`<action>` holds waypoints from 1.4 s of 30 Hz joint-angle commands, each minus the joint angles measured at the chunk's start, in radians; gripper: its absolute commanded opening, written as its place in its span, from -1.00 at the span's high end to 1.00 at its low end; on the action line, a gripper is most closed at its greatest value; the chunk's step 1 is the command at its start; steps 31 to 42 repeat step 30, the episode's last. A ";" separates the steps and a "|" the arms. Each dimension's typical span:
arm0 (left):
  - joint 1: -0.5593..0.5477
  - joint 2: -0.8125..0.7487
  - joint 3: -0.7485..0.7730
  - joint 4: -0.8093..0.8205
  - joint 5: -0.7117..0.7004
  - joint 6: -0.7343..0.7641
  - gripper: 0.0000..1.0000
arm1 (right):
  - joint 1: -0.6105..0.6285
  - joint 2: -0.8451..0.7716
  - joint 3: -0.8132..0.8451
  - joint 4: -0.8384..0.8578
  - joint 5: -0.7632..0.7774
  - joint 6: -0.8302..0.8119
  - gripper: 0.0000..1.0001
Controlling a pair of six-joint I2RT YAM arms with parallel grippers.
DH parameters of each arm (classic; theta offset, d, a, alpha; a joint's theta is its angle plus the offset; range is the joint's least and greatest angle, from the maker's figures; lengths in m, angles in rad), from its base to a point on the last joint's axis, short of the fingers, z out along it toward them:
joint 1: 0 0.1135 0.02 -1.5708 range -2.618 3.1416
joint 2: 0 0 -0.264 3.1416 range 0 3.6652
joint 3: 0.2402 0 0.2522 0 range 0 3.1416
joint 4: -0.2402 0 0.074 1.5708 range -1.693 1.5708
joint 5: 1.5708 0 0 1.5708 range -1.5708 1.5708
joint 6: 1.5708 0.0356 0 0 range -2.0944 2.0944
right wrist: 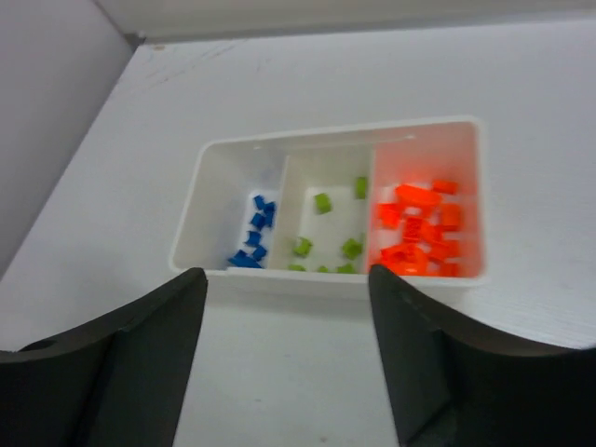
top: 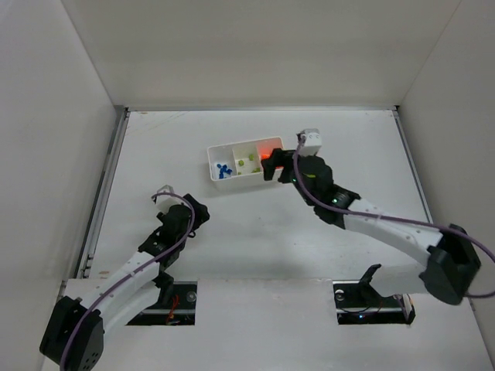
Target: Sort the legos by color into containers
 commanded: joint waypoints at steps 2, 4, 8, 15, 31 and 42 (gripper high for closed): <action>-0.012 -0.009 0.064 -0.006 -0.004 -0.009 -0.41 | -0.044 -0.218 -0.243 0.039 0.129 0.021 -1.00; -0.014 -0.002 0.078 -0.008 -0.003 -0.003 -0.41 | -0.067 -0.306 -0.329 0.002 0.193 0.054 -1.00; -0.009 0.023 0.095 -0.011 0.003 0.000 -0.41 | -0.094 -0.441 -0.453 -0.082 0.276 0.109 -1.00; -0.002 -0.006 0.112 -0.042 0.008 -0.012 -0.39 | -0.145 -0.562 -0.556 -0.121 0.327 0.215 -1.00; 0.061 0.060 0.147 -0.086 0.012 0.029 -0.41 | -0.168 -0.464 -0.558 -0.096 0.206 0.254 -1.00; 0.061 0.060 0.147 -0.086 0.012 0.029 -0.41 | -0.168 -0.464 -0.558 -0.096 0.206 0.254 -1.00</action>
